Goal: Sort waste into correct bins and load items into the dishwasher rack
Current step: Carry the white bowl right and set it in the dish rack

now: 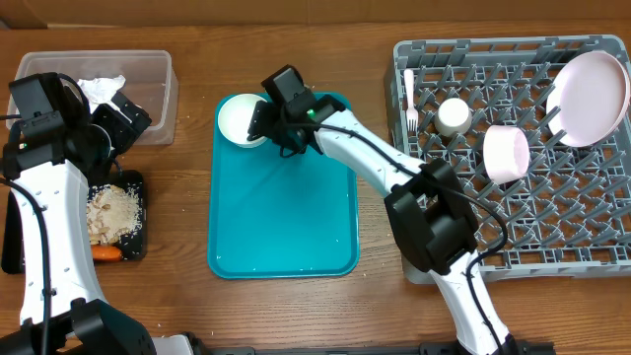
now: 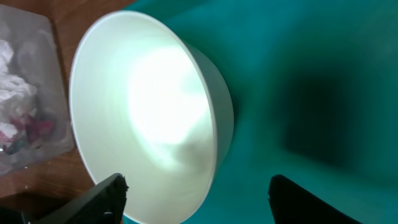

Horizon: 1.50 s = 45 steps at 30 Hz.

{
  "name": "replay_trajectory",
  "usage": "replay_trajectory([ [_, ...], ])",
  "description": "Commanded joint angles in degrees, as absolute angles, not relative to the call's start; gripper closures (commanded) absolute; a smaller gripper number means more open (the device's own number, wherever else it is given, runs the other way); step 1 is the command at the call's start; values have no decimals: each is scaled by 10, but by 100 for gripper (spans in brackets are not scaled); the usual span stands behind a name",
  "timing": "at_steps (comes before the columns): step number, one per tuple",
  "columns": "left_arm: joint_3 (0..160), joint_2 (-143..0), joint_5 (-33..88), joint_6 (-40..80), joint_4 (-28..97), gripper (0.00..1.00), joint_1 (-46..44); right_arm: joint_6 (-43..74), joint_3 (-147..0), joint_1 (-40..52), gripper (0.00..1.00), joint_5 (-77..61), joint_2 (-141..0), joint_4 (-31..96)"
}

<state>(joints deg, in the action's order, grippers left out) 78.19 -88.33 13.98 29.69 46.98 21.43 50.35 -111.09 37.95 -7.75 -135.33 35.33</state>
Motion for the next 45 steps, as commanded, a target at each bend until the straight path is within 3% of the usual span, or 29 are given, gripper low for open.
replay_trajectory([
  [1, 786, -886, 144, 300, 469, 0, 217, 511, -1114, 380, 31, -77, -1370, 352],
  [4, 786, -886, 144, 300, 469, 0, 217, 511, -1114, 380, 51, -60, -1371, 366],
  [8, 786, -886, 144, 300, 469, 0, 217, 508, -1122, 375, 68, -45, -1371, 392],
  [11, 786, -886, 144, 300, 469, 0, 217, 495, -1149, 357, 90, -37, -1371, 445],
  [13, 786, -886, 144, 300, 469, 0, 217, 493, -1176, 346, 96, -37, -1370, 488],
  [21, 786, -886, 144, 300, 469, 0, 217, 445, -1331, 305, 96, -1, -1345, 700],
  [28, 786, -886, 144, 300, 469, 0, 217, 511, -1407, 277, 96, 273, -1261, 971],
  [38, 786, -886, 144, 300, 469, 0, 217, 349, -1398, 213, 96, 281, -1129, 971],
  [45, 786, -886, 144, 300, 469, 0, 217, 343, -1322, 99, 96, 312, -971, 971],
])
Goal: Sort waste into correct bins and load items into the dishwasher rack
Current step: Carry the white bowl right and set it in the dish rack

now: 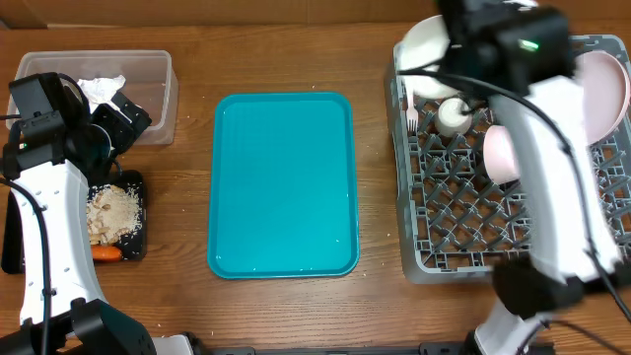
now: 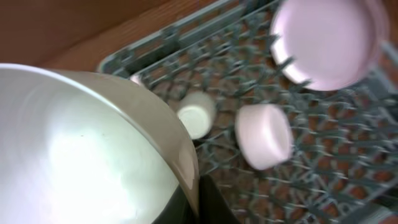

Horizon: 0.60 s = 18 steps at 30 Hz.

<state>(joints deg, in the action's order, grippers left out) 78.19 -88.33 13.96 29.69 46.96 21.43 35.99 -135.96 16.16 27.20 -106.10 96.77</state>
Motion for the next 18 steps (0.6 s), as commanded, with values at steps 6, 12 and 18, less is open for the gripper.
replay_trajectory([
  [6, 786, -886, 144, 300, 469, 0, 217, 381, -1148, -57, 96, 383, -830, 971],
  [12, 786, -886, 144, 300, 469, 0, 217, 497, -1029, -169, 96, 493, -792, 968],
  [18, 786, -886, 144, 300, 469, 0, 217, 513, -896, -219, 96, 562, -807, 894],
])
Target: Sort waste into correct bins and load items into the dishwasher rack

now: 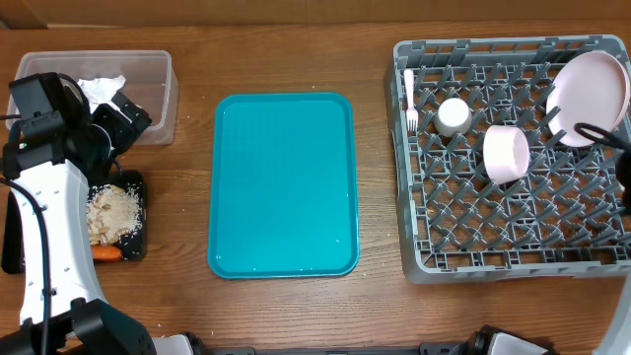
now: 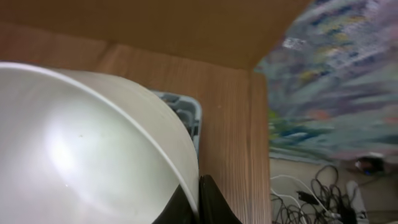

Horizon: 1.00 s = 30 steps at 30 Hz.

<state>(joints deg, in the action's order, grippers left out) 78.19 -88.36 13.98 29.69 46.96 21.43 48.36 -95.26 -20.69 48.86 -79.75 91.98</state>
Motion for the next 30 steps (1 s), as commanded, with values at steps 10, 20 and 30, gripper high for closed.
replay_trajectory([
  [10, 786, -886, 144, 300, 469, 0, 217, 512, -726, -220, 96, 687, -852, 810],
  [20, 786, -886, 144, 300, 469, 0, 217, 480, -723, -261, 96, 731, -915, 783],
  [30, 786, -886, 144, 300, 469, 0, 217, 477, -723, -264, 96, 732, -957, 750],
])
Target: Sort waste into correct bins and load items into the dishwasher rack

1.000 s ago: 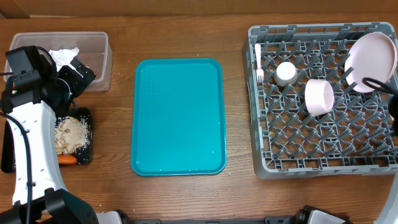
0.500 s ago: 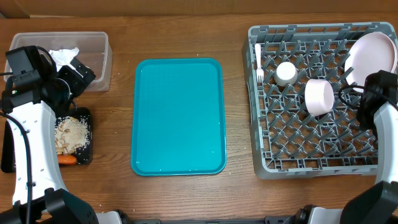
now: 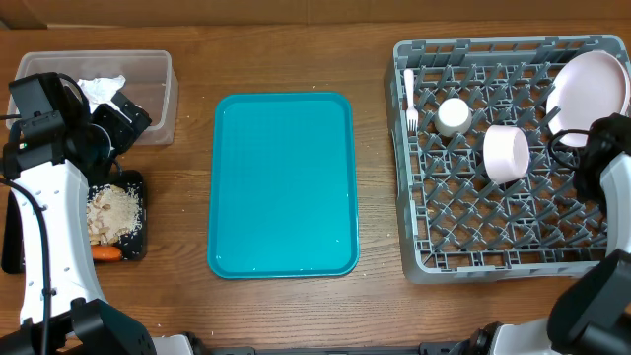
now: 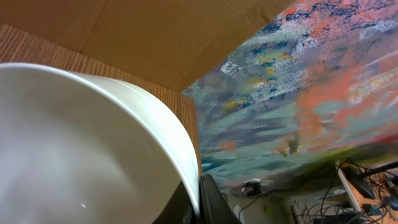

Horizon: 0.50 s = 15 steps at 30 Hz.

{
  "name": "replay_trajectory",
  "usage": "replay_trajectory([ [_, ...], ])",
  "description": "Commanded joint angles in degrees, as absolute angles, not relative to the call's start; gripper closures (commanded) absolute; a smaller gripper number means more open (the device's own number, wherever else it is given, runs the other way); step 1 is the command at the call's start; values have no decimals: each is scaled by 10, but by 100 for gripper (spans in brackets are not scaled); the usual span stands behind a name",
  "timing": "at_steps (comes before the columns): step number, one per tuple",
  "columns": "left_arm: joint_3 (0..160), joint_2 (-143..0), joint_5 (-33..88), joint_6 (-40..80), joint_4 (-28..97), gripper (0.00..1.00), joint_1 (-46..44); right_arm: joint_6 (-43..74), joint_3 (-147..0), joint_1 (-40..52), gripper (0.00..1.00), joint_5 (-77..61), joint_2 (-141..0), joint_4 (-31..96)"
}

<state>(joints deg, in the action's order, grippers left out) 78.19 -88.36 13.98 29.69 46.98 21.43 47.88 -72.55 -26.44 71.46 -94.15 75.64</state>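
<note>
A white bowl [image 4: 81,143] fills the right wrist view, and my right gripper [image 4: 198,200] is shut on its rim, one finger inside and one outside. Neither the bowl nor that gripper shows in the overhead view; only the right arm [image 3: 603,158] reaches in over the right edge of the grey dishwasher rack [image 3: 424,251]. The rack holds a pink plate [image 3: 592,94], a pink cup [image 3: 506,153], a white cup [image 3: 453,116] and a fork [image 3: 409,94]. My left gripper [image 3: 126,116] hangs by the clear bin [image 3: 163,94]; its jaws cannot be made out.
An empty teal tray [image 3: 283,184] lies at the table's middle. Crumpled tissue [image 3: 102,89] sits in the clear bin. A black tray [image 3: 136,251] with food scraps lies at the front left. Behind the bowl are a brown board [image 4: 155,31] and a colourful floor [image 4: 298,93].
The bowl stays clamped in my right gripper. The wrist camera has turned off the rack's corner toward the floor beyond the table. More of the right arm now shows over the rack's right edge.
My right gripper stood open around the white bowl at the teal tray's far left corner. Then it held the bowl over the rack's far left part, the tray left bare. Then the bowl was past the rack's far right corner, and it is still held there. The left arm stayed put.
</note>
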Motion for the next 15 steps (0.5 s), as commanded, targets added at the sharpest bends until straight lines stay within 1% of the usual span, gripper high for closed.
replay_trajectory([
  [1, 786, -886, 144, 300, 469, 0, 217, 477, -723, -264, 96, 733, -961, 750],
  [6, 786, -886, 144, 300, 469, 0, 217, 477, -723, -264, 96, 733, -997, 752],
  [12, 786, -886, 144, 300, 469, 0, 217, 476, -723, -260, 96, 737, -1003, 750],
  [15, 786, -886, 144, 300, 469, 0, 217, 450, -723, -251, 96, 736, -1003, 738],
])
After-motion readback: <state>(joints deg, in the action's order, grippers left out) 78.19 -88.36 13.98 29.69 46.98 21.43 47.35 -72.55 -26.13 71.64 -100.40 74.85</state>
